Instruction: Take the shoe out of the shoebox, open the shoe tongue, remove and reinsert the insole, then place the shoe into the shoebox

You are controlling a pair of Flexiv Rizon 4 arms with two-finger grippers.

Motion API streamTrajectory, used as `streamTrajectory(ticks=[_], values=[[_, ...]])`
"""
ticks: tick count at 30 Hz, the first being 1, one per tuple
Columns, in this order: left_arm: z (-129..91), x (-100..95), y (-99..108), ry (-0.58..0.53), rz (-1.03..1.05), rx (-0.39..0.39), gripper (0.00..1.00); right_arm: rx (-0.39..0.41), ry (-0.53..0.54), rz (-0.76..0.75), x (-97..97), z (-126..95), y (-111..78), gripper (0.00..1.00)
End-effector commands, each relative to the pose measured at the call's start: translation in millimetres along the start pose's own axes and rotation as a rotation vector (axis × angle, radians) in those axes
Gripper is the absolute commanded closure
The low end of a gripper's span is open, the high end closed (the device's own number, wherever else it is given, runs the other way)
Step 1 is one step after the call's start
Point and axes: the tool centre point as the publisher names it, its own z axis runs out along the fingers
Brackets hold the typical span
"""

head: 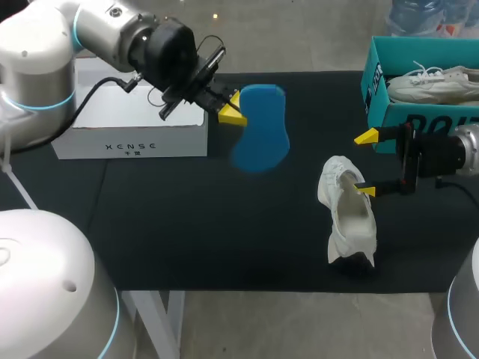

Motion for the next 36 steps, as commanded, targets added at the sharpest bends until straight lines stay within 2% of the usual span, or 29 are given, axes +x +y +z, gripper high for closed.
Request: streamTrajectory(ticks=[1, 8, 13, 19, 22, 26, 32, 36], values=[[0.5, 27.4, 4.2, -0.009, 0.322, -0.112, 1.0, -0.003, -0.002, 0.0, 0.0, 0.8, -0.9, 0.0], [10.6, 45.9, 31.2, -0.004, 0.498, 0.007, 1.0, -0.003, -0.002, 0.0, 0.0, 0.8, -0.9, 0.0], [23.1, 56.4, 69.1, 0.036, 0.632, 0.076, 1.0, -0.003, -0.002, 0.0, 0.0, 0.8, -0.9, 0.0], [46.7, 57.3, 126.8, 0.084, 0.691, 0.07, 1.0, -0.003, -0.002, 0.0, 0.0, 0.8, -0.9, 0.0], [58.0, 54.5, 147.4, 0.105, 0.743, 0.053, 1.0, -0.003, -0.002, 0.0, 0.0, 0.8, -0.9, 0.0], [63.6, 46.3, 154.4, 0.12, 0.801, 0.023, 1.0, -0.003, -0.002, 0.0, 0.0, 0.8, -0.9, 0.0], [63.6, 28.6, 142.8, 0.119, 0.854, -0.009, 1.0, -0.003, -0.002, 0.0, 0.0, 0.8, -0.9, 0.0], [72.6, 16.6, 147.8, 0.13, 0.889, -0.047, 1.0, -0.003, -0.002, 0.0, 0.0, 0.8, -0.9, 0.0]])
